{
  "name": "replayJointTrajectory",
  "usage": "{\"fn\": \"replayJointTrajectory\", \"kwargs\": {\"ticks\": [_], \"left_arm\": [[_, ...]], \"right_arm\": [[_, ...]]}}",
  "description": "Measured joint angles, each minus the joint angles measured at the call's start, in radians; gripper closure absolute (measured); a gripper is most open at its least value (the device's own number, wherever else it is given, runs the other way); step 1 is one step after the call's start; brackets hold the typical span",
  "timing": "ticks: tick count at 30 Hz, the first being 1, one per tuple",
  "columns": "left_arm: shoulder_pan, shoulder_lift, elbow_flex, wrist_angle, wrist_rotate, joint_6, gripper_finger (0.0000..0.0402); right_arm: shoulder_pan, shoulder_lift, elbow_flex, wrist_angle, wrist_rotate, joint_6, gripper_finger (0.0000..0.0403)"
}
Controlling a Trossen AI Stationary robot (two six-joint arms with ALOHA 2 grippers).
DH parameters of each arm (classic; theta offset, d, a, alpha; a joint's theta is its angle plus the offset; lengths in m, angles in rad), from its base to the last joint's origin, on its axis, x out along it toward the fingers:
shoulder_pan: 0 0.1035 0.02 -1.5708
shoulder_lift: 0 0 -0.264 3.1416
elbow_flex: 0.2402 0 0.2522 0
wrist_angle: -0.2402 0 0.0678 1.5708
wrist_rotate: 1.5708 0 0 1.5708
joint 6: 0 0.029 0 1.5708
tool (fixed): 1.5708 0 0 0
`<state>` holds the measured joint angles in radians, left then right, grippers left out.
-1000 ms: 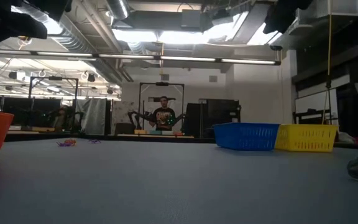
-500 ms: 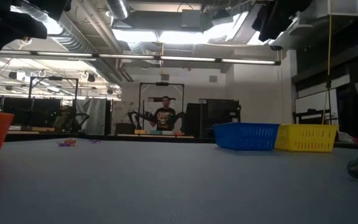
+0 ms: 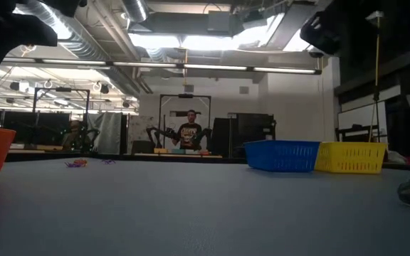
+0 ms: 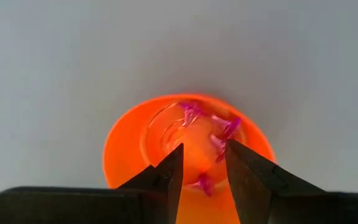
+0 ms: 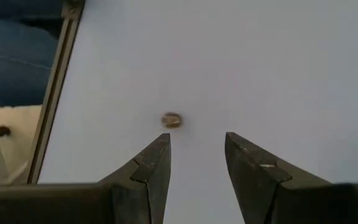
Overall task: Sort Halloween decoration
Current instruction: Put the brown skull toy into the light blue bin
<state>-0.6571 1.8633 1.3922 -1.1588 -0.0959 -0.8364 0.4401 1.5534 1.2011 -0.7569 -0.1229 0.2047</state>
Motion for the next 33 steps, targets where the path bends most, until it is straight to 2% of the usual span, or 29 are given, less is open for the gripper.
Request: {"fn": "replayJointTrajectory", "kwargs": {"ticks": [11, 22, 33], "left_arm": [[0.000, 0.000, 0.000, 0.070, 0.000, 0.000, 0.0298], [0.000, 0.000, 0.000, 0.100, 0.000, 0.000, 0.0298], [0.000, 0.000, 0.000, 0.136, 0.000, 0.000, 0.0298]], "right_arm": [[0.111, 0.137, 0.000, 0.142, 0.002, -0.001, 0.0251], [0.109, 0.263, 0.000, 0.157, 0.014, -0.044, 0.0251], [0.110, 0.331, 0.000, 0.155, 0.051, -0.073, 0.0251]]}}
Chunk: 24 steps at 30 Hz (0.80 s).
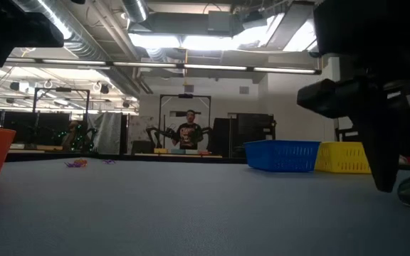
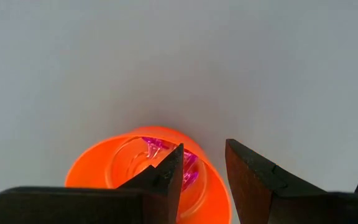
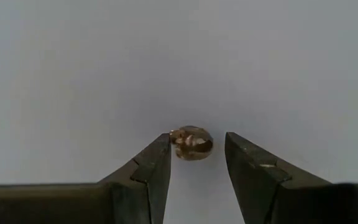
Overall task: Sort Halloween decoration
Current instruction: Put the brown skull toy into the light blue bin
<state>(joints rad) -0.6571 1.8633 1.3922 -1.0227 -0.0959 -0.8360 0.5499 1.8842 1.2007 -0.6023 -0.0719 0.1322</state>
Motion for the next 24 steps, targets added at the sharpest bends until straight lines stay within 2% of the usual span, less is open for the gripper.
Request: {"fn": "replayJointTrajectory", "kwargs": {"ticks": [24], "left_arm": [[0.000, 0.000, 0.000, 0.024, 0.000, 0.000, 0.0298]], "right_arm": [[0.000, 0.029, 0.001, 0.007, 0.001, -0.013, 0.0251]]}}
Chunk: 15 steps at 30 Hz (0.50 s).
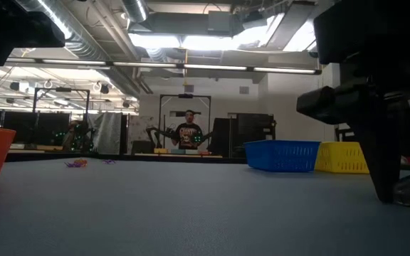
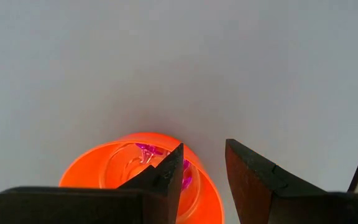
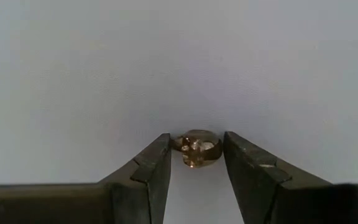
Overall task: Sort Halloween decoration
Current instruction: Put the brown skull toy into the light blue bin
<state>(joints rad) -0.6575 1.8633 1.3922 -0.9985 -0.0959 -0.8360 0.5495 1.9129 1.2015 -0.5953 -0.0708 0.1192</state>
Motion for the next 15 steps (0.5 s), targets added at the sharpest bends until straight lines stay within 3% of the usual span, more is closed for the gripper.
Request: {"fn": "replayJointTrajectory", "kwargs": {"ticks": [10, 15], "left_arm": [[0.000, 0.000, 0.000, 0.000, 0.000, 0.000, 0.0298], [0.000, 0.000, 0.000, 0.000, 0.000, 0.000, 0.0298]], "right_arm": [[0.000, 0.000, 0.001, -0.004, -0.001, 0.001, 0.0309], [0.000, 0.000, 0.001, -0.004, -0.001, 0.002, 0.0317]]}}
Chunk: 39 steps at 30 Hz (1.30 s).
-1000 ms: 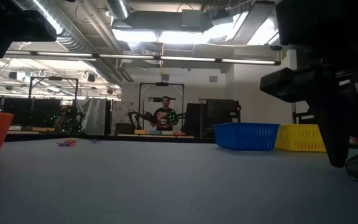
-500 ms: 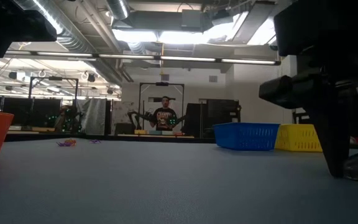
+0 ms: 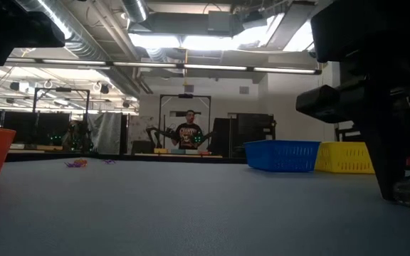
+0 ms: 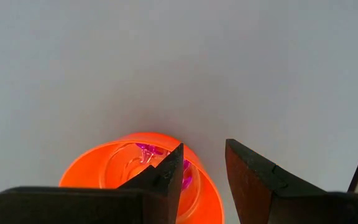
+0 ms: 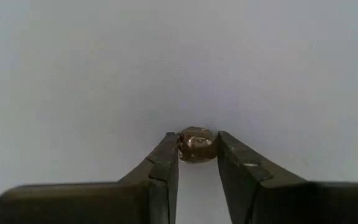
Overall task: Sort Halloween decoration
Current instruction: Put the brown skull toy into the light blue bin
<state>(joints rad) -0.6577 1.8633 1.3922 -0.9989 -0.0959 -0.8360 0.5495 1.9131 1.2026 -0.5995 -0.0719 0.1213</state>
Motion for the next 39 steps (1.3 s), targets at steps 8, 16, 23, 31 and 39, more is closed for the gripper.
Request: {"fn": "replayJointTrajectory", "kwargs": {"ticks": [8, 16, 23, 31, 39], "left_arm": [[0.000, 0.000, 0.000, 0.012, 0.000, 0.000, 0.0298], [0.004, 0.000, 0.000, 0.042, 0.000, 0.031, 0.0298], [-0.004, -0.054, 0.000, 0.041, -0.056, 0.119, 0.0298], [-0.036, -0.243, 0.001, 0.007, -0.321, 0.217, 0.0298], [-0.079, -0.365, 0.001, 0.004, -0.532, 0.389, 0.0298]], "right_arm": [[0.000, -0.005, 0.001, -0.002, 0.000, 0.000, 0.0309], [0.000, -0.010, 0.085, -0.088, 0.000, -0.037, 0.0311], [-0.002, -0.010, 0.194, -0.214, 0.048, -0.118, 0.0312], [-0.044, -0.012, 0.331, -0.280, 0.114, -0.218, 0.0311], [-0.153, -0.012, 0.441, -0.156, 0.100, -0.282, 0.0311]]}}
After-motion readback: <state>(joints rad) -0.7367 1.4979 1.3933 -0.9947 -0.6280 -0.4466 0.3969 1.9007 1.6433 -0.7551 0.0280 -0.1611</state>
